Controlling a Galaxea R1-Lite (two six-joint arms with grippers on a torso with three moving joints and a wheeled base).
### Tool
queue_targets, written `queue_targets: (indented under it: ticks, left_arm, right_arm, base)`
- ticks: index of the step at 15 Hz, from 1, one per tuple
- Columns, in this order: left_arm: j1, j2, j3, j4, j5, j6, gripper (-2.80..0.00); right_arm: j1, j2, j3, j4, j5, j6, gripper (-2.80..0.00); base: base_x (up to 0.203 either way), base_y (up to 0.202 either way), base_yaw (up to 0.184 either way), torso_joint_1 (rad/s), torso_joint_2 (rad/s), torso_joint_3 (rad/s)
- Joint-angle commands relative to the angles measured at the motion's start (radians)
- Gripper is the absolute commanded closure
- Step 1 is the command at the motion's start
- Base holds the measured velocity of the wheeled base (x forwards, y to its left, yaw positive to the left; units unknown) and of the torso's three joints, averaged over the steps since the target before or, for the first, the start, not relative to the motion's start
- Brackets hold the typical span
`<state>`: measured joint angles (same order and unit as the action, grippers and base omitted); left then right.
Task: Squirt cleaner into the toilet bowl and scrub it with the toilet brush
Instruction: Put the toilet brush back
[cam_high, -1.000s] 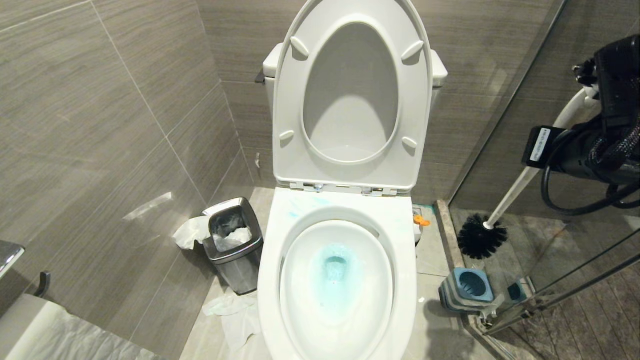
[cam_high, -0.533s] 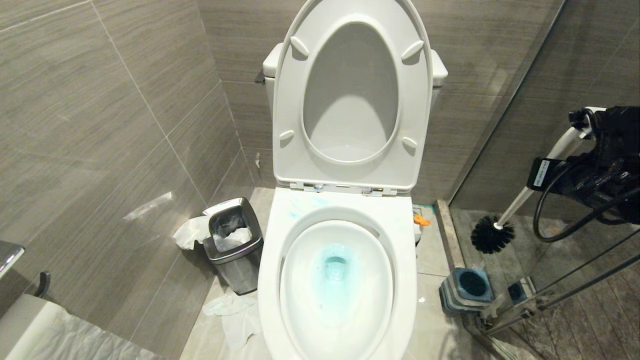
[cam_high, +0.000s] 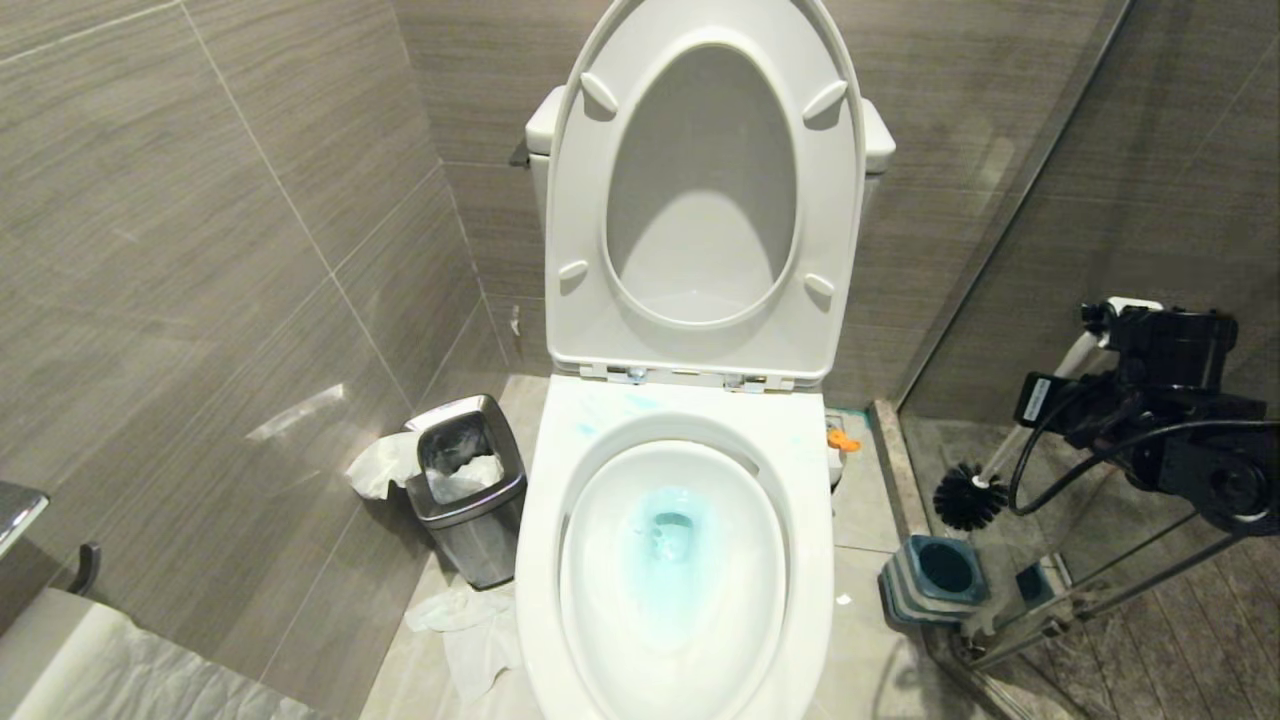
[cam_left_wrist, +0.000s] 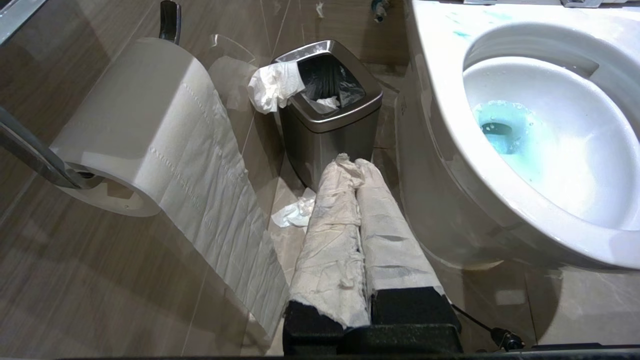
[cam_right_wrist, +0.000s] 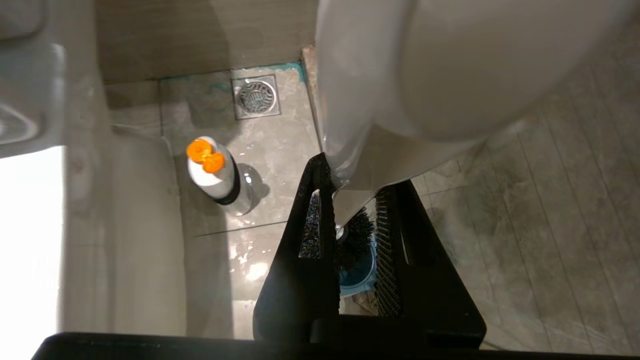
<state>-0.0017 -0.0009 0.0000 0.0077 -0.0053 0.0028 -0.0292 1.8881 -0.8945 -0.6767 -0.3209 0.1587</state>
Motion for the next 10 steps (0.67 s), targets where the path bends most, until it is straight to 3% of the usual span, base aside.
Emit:
queue_targets:
  ticks: [1,10]
  left_arm:
    - [0.0,0.001,0.002,0.0,-0.001,0.0,0.0]
    - [0.0,0.001,0.002,0.0,-0.001,0.0,0.0]
  right_arm:
    - [-0.015,0.091,0.015,-0.06,0.0,0.0,0.0]
    - [-0.029,0.293,0.099,-0.329,-0.004,-0.004,0.0]
  base:
    - [0.0,0.0,0.0,0.0,0.0,0.0]
    - [0.0,0.0,0.0,0.0,0.0,0.0]
